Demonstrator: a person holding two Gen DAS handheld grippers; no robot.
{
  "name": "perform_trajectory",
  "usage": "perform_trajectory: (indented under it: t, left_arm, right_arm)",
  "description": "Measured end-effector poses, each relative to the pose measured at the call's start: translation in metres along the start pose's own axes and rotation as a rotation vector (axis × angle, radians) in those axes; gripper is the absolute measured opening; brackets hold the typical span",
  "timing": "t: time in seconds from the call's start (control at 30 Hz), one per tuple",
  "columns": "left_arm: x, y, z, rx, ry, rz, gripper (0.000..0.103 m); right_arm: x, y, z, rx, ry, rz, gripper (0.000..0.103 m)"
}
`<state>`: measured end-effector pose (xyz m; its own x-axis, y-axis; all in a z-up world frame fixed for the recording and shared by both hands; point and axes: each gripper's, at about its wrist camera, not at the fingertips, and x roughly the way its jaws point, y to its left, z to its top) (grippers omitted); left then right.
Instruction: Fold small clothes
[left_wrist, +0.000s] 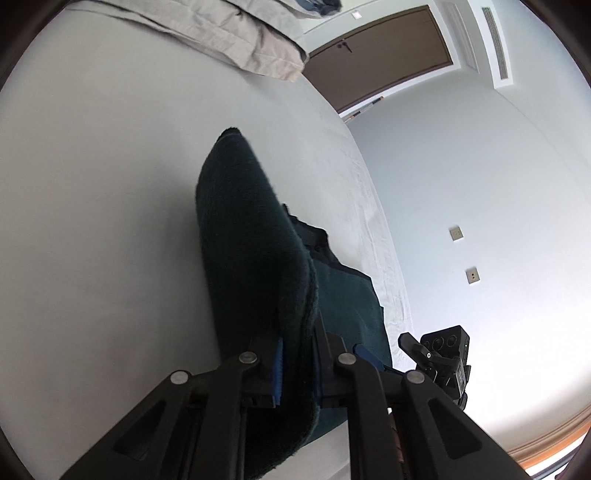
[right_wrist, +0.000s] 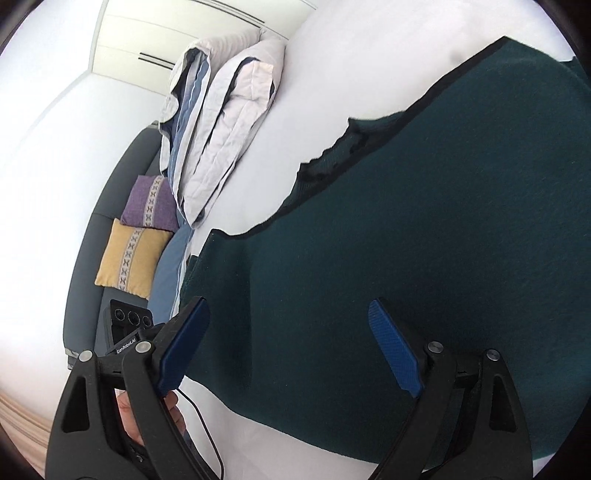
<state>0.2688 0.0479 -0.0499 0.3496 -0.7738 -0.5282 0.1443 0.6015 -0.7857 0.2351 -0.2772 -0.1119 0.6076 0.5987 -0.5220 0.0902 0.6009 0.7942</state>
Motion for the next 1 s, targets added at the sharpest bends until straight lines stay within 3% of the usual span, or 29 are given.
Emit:
perform_trajectory:
  t: [0.27,0.43,0.5,0.57,0.6,0.8,0.87,1.0]
  left_arm:
    - [0.112,-0.103,-0.02,0.115,0.108,-0.071,0.012]
    - [0.18,-0.106,-0.049,0.106,0.199,-0.038,0.016]
    - [0.178,-0.108,-0.054,0.097,0.193,-0.078,0.02]
    - [0.166,-0.116,-0.057,0.115,0.181,-0.111,0.05]
    - [0.157,-0.121,-0.056,0.125,0.166,-0.122,0.055]
    - [0.089,-0.131,-0.053,0.108,0.074,-0.25,0.065]
    - [0.08,-0.132,-0.057,0.133,0.07,-0.244,0.065]
    - [0.085,-0.121,-0.068,0.172,0.086,-0.159,0.064]
  right_arm:
    - [-0.076,-0.051,0.044,0.108,-0.11,0.05,0.088]
    - [-0.09,-0.083,0.052,0.168,-0.098,0.053,0.088]
    - [-0.091,-0.092,0.053,0.187,-0.087,0.064,0.087]
    - [-0.09,-0.094,0.056,0.185,-0.084,0.071,0.087]
    - [-0.088,-0.094,0.056,0.185,-0.083,0.068,0.087]
    - [-0.079,-0.086,0.054,0.164,-0.055,0.043,0.087]
    - [-0.074,-0.083,0.052,0.156,-0.033,0.029,0.087]
    - [-0.062,-0.075,0.05,0.136,0.026,-0.033,0.087]
